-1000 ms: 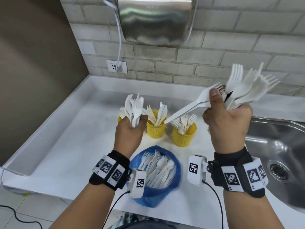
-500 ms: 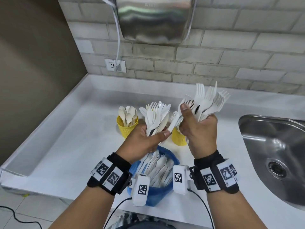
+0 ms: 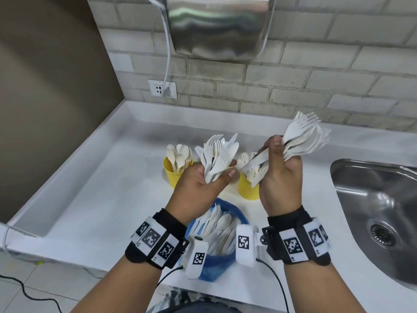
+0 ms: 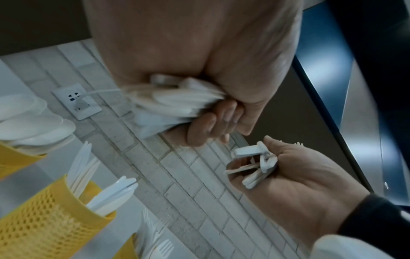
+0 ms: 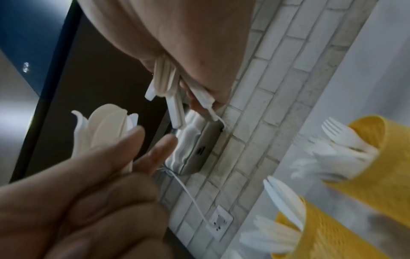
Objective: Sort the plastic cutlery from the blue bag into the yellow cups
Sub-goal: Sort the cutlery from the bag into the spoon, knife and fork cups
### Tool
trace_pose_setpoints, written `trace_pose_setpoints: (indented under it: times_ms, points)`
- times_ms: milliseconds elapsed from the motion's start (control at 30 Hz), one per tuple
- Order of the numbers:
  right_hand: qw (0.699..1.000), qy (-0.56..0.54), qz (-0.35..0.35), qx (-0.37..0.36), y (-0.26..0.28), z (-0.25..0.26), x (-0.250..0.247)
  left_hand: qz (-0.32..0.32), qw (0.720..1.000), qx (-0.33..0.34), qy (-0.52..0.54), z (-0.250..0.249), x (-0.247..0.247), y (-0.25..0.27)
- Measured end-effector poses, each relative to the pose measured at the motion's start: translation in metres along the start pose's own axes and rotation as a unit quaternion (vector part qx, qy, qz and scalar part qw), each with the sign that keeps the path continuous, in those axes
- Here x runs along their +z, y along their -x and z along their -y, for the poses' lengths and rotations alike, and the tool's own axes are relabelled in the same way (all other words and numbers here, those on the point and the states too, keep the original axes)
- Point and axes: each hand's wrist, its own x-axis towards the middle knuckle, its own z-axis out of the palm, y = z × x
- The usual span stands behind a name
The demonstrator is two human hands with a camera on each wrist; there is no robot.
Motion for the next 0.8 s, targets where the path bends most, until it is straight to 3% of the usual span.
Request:
trace_pose_setpoints:
  times_ms: [167,333,400,500,600,800]
  points:
    - [0.993,-0.043,0.09,-0.069,-0.018,0.027,-0.005,0.102,0.994,-0.022,0.017,-0.006,-0.008,0.003]
    - [0.983,0.072,0.162,-0.048,-0.03,0.05,-0.015,0.19,0.979,-0.071,0.0,-0.007,-0.019,0.0]
    - [0.96,0.155,0.229,-0.045,-0.032,0.061,-0.018,0.204,0.975,-0.088,0.002,-0.007,-0.021,-0.001]
    - [0.903,0.282,0.325,-0.005,-0.037,0.072,-0.017,0.236,0.966,-0.1,0.001,-0.005,-0.025,-0.002]
    - [0.862,0.361,0.356,0.007,-0.038,0.075,-0.013,0.258,0.961,-0.099,-0.018,-0.006,-0.026,-0.002]
    - [0.896,0.282,0.342,0.013,-0.033,0.075,-0.01,0.265,0.959,-0.077,-0.058,-0.006,-0.026,-0.002]
